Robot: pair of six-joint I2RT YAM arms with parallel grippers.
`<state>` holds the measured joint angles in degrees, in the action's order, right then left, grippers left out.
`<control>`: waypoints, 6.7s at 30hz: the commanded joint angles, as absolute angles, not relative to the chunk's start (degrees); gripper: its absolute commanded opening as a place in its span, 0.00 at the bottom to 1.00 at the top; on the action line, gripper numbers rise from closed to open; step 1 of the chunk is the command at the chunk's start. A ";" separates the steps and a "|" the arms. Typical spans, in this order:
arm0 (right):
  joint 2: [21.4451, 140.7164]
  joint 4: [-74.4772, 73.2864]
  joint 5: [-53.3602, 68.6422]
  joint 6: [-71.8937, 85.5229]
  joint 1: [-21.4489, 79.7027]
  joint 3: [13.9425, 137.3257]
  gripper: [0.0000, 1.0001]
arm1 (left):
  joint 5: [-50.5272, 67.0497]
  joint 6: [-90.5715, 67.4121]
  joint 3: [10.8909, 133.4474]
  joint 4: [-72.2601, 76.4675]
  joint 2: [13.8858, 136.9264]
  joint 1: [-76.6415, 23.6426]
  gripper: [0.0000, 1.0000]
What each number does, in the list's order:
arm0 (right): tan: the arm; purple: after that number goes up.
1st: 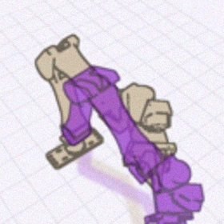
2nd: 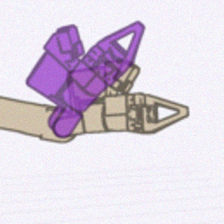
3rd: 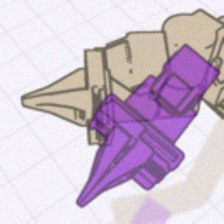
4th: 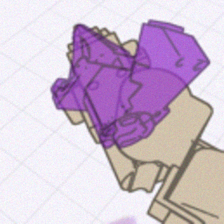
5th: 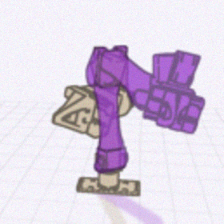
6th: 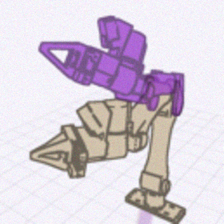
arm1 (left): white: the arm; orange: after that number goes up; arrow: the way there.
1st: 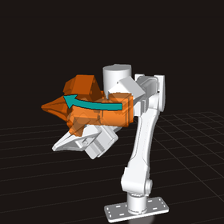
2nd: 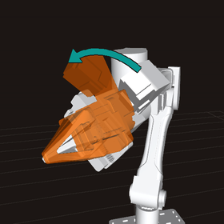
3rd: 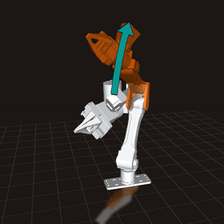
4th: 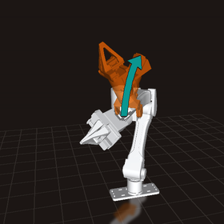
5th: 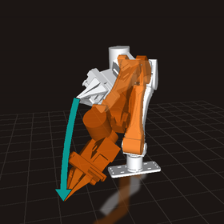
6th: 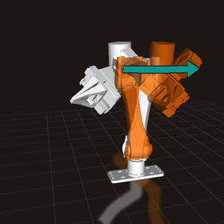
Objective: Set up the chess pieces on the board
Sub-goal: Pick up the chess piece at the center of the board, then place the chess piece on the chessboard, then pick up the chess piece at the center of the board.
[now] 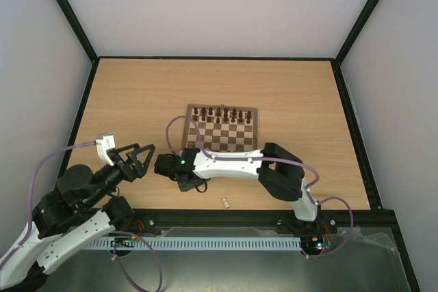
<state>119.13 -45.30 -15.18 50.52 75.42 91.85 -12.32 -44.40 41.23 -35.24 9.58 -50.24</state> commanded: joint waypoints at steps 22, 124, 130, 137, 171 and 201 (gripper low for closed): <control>80.48 -53.17 -20.27 50.03 64.28 67.81 0.03 | -15.24 -44.06 41.77 -31.80 20.89 -50.39 0.99; 85.96 -41.83 -9.45 40.34 50.43 61.36 0.29 | -14.50 -43.53 38.77 -26.10 25.81 -50.36 0.99; 79.79 -43.31 -9.08 41.49 52.79 61.49 0.36 | -15.32 -43.05 39.65 -26.19 26.31 -50.37 0.99; 74.93 -46.08 -9.94 44.91 58.92 59.84 0.37 | -16.83 -42.72 40.83 -26.78 25.77 -50.40 0.99; 70.60 -47.18 -20.87 53.43 51.43 48.43 0.27 | -16.92 -42.83 39.47 -28.06 22.50 -50.36 0.99; 107.99 -38.88 -10.18 43.28 73.91 85.31 0.38 | -20.75 -42.01 54.55 -38.82 11.68 -50.42 0.99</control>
